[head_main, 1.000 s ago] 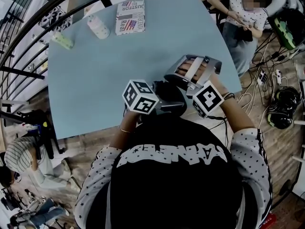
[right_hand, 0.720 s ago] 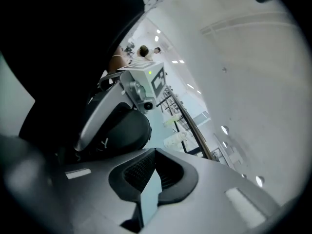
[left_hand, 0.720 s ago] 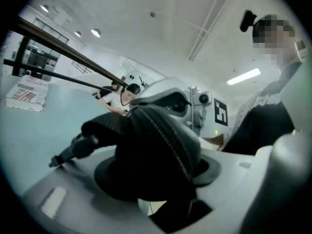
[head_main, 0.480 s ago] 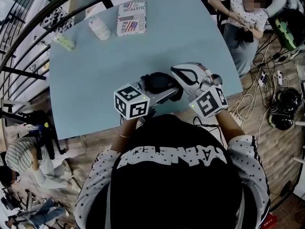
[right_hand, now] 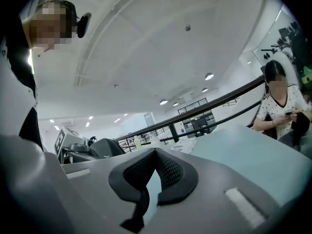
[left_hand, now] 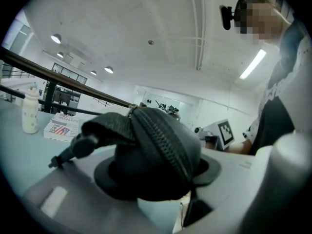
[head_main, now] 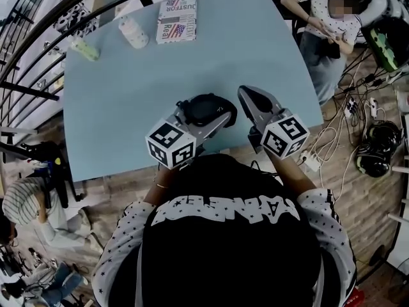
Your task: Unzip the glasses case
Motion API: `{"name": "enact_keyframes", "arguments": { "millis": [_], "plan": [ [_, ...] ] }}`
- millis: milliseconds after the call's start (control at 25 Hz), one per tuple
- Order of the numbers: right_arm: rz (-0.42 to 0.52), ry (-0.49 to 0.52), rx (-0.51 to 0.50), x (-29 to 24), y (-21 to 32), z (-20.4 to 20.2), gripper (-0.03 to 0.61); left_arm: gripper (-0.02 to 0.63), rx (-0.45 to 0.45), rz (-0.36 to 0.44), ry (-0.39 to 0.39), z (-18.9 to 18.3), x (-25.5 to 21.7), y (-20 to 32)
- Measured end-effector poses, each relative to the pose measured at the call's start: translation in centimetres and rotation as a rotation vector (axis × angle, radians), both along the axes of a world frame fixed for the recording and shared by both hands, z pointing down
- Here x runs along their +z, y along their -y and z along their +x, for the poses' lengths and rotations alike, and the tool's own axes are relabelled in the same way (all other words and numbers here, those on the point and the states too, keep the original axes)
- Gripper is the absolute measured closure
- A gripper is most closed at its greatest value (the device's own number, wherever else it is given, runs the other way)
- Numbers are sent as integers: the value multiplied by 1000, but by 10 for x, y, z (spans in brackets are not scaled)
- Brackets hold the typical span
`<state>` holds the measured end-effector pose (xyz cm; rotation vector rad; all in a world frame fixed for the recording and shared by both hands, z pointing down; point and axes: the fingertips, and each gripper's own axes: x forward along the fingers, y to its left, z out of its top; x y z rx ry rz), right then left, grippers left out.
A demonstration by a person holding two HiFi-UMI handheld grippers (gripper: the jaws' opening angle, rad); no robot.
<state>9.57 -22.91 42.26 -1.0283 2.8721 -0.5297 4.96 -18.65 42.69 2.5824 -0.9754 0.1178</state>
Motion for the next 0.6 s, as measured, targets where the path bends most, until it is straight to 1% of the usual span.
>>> {"name": "enact_keyframes", "arguments": {
  "millis": [200, 600],
  "plan": [
    [-46, 51, 15, 3, -2, 3, 575, 614, -31, 24, 16, -8, -4, 2],
    [-42, 67, 6, -5, -7, 2, 575, 614, -49, 61, 44, -10, -13, -1]
  ]
}}
